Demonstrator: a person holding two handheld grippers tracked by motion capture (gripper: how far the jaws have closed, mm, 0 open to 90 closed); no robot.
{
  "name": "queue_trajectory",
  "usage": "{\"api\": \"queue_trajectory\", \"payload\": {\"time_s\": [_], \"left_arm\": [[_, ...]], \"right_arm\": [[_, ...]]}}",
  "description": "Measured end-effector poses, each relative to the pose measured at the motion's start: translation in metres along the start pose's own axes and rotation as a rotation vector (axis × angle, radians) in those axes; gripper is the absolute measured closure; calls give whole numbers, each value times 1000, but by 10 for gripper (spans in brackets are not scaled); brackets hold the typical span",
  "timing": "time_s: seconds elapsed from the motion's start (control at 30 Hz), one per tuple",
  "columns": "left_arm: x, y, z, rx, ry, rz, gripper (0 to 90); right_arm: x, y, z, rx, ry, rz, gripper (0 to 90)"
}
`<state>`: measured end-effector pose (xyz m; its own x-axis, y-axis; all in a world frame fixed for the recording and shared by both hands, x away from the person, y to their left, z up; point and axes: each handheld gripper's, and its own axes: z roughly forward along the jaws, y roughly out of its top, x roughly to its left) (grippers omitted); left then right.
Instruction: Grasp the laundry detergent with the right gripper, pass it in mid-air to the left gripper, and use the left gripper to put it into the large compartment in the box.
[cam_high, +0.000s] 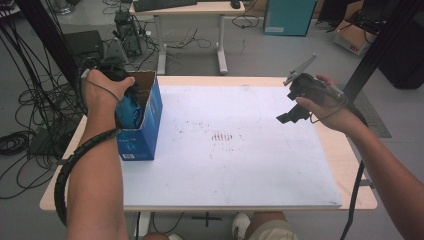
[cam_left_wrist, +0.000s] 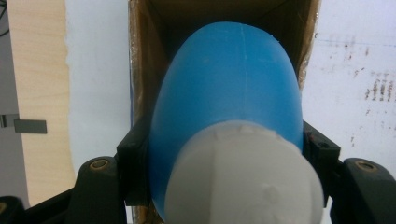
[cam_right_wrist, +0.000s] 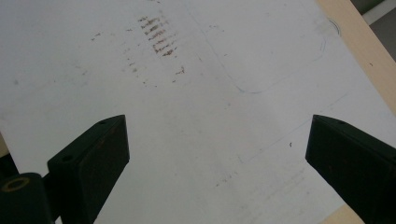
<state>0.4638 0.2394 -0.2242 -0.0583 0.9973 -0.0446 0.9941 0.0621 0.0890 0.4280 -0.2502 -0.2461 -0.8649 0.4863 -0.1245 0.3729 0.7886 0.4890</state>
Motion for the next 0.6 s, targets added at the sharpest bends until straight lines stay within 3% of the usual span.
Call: {"api": "queue_trajectory", "payload": {"time_s": [0.6], "left_arm": [[-1,2,35,19,3,14,366]], "right_arm": [[-2,0,9,8,6,-6,62]]}}
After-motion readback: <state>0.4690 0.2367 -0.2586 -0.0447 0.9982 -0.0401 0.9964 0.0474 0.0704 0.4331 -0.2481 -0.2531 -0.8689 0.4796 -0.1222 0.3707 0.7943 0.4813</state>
